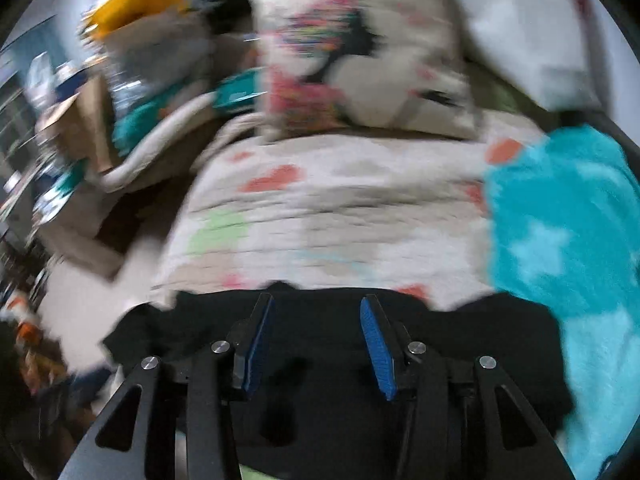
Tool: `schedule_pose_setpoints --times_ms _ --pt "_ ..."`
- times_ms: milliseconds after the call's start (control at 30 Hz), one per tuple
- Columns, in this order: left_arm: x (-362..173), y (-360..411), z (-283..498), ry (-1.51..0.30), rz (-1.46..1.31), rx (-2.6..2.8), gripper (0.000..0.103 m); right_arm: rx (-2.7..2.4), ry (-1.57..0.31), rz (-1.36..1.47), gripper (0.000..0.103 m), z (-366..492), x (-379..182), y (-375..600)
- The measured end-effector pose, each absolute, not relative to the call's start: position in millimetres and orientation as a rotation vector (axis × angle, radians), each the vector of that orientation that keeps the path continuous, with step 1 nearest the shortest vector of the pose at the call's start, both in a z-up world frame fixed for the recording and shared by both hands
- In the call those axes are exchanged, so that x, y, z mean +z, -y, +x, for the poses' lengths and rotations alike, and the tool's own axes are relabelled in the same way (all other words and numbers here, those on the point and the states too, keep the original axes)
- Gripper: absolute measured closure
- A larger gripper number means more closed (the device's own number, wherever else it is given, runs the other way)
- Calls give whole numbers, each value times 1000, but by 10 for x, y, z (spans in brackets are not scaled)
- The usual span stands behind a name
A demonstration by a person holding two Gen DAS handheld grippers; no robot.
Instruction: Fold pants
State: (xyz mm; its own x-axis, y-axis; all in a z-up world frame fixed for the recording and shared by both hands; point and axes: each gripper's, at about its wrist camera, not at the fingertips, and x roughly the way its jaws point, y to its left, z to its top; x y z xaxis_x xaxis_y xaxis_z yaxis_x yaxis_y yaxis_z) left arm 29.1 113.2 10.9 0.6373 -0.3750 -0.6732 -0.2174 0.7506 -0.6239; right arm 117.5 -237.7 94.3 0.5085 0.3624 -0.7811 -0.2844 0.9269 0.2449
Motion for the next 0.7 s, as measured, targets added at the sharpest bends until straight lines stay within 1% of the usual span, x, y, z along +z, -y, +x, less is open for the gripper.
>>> schedule_pose_setpoints --times_ms 100,167,200,233,300,400,500,533,567,600,633,700 --pt "42 -1652 204 -861 -874 87 49 538 -978 -3 53 1039 902 1869" --pt "102 -1836 100 -808 -923 125 49 606 -971 -97 47 917 850 1562" --pt "134 -1880 95 -789 -925 129 49 640 -959 -171 42 818 822 1389" --pt "176 -1878 81 -774 -915 128 49 672 -938 -263 36 705 773 1192" --pt "207 -1819 101 -776 -902 120 49 720 -889 -429 32 490 691 869" --pt "165 -1700 158 -808 -900 87 49 765 -814 -597 27 245 583 551" --pt "109 -1687 219 -836 -911 70 49 733 -757 -733 26 155 418 329" --pt "102 -1681 213 -840 -910 70 49 712 -764 -755 32 176 369 279" --pt "101 -1679 203 -840 -910 72 49 698 -790 -753 43 240 323 245" --pt "94 -1682 203 -842 -909 75 49 705 -831 -726 89 299 303 237" --pt "88 -1682 203 -843 -912 78 49 710 -900 -665 98 405 300 237" --pt "70 -1701 203 -845 -925 83 49 712 -924 -566 98 491 387 301"
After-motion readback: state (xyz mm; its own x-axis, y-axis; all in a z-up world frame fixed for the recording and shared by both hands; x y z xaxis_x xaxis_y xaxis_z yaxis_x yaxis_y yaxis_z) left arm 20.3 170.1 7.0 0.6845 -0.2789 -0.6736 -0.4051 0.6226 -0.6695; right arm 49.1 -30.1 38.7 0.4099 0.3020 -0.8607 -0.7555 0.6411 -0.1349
